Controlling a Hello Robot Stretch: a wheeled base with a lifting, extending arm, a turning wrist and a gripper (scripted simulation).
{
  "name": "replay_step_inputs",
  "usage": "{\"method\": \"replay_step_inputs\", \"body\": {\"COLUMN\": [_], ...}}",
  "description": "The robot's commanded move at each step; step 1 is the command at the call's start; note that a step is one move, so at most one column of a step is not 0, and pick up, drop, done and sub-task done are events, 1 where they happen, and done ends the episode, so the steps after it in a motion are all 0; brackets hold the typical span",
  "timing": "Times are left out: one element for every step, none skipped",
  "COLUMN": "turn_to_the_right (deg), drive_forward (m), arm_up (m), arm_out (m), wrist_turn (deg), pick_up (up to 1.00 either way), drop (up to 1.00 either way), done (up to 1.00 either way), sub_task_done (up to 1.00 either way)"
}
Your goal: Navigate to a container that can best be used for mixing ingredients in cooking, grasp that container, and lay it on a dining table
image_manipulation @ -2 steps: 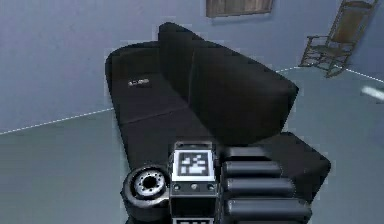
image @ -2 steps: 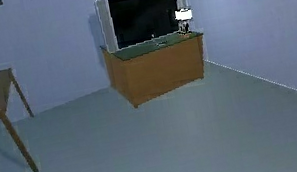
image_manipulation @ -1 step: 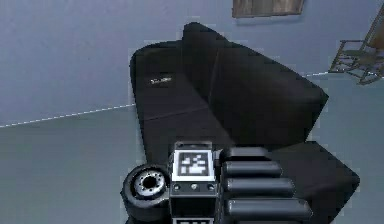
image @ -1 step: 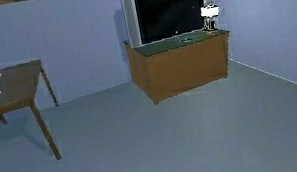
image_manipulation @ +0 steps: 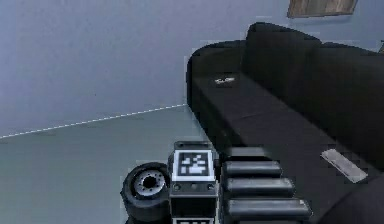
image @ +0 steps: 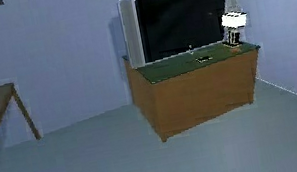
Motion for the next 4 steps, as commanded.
{"method": "replay_step_inputs", "body": {"turn_to_the_right": [-18.0,0.0,-9.0,0.0], "drive_forward": [0.00,0.40,0.00,1.00], "arm_up": [0.00,0.00,0.00,0.00], "arm_out": [0.00,0.00,0.00,0.00], "wrist_turn": [0.0,0.0,0.0,0.0], "pick_up": [0.00,0.00,0.00,0.00], "drop": [0.00,0.00,0.00,0.00], "done": [0.00,0.00,0.00,0.00], "sub_task_done": [0.00,0.00,0.00,0.00]}}
